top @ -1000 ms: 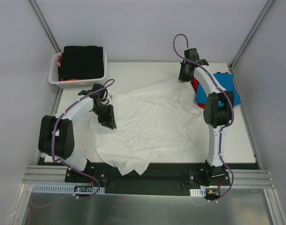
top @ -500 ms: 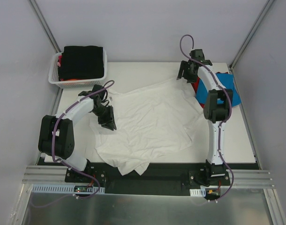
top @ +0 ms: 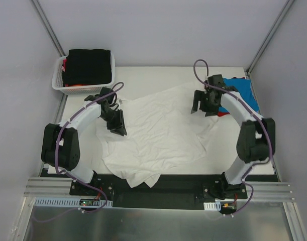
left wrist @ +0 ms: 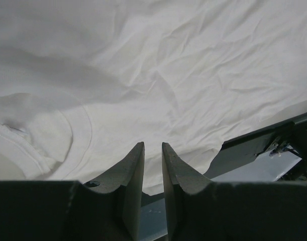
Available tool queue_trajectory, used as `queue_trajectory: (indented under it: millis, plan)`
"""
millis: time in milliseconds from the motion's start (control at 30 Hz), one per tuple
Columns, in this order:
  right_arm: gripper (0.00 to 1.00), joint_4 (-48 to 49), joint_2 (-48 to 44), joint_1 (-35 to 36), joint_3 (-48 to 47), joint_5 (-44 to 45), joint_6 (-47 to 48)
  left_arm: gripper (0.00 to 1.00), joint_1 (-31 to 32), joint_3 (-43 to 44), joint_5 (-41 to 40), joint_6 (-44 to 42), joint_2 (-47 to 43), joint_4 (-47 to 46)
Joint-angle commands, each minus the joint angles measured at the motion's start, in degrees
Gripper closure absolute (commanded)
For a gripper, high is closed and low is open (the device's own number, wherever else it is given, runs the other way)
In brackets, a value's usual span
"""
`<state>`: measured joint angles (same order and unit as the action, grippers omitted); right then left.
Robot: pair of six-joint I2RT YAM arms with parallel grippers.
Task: Fold and stack the t-shirts
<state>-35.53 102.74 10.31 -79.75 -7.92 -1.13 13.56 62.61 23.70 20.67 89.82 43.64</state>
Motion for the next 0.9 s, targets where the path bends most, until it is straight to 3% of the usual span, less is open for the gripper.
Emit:
queue_trajectory:
  millis: [0, 100, 300, 733, 867]
  plan:
    - [0.27, -3.22, -18.61, 1.9, 11.86, 4.05, -2.74, 0.79, 0.68, 1.99, 1.87, 1.04, 0.7, -0.92]
    - [0.31, -6.83, -25.73, 3.31, 16.36, 6.87, -3.53, 0.8, 1.03, 2.52, 2.4, 0.17, 1.76, -1.19]
    - [0.31, -7.54, -30.05, 3.84, 25.77, 7.04, -2.83, 0.8, 1.03, 3.4, 2.57, -0.8, 2.46, -1.19]
    - [0.31, -0.6, -21.9, 5.51, 26.92, 5.55, -3.27, 0.79, 1.2, -1.17, 1.7, 0.16, -3.33, -0.75]
    - [0.42, 1.77, -18.11, 6.66, 26.05, 5.29, -3.27, 0.79, 1.2, -2.05, 1.43, 0.78, -5.53, 0.04]
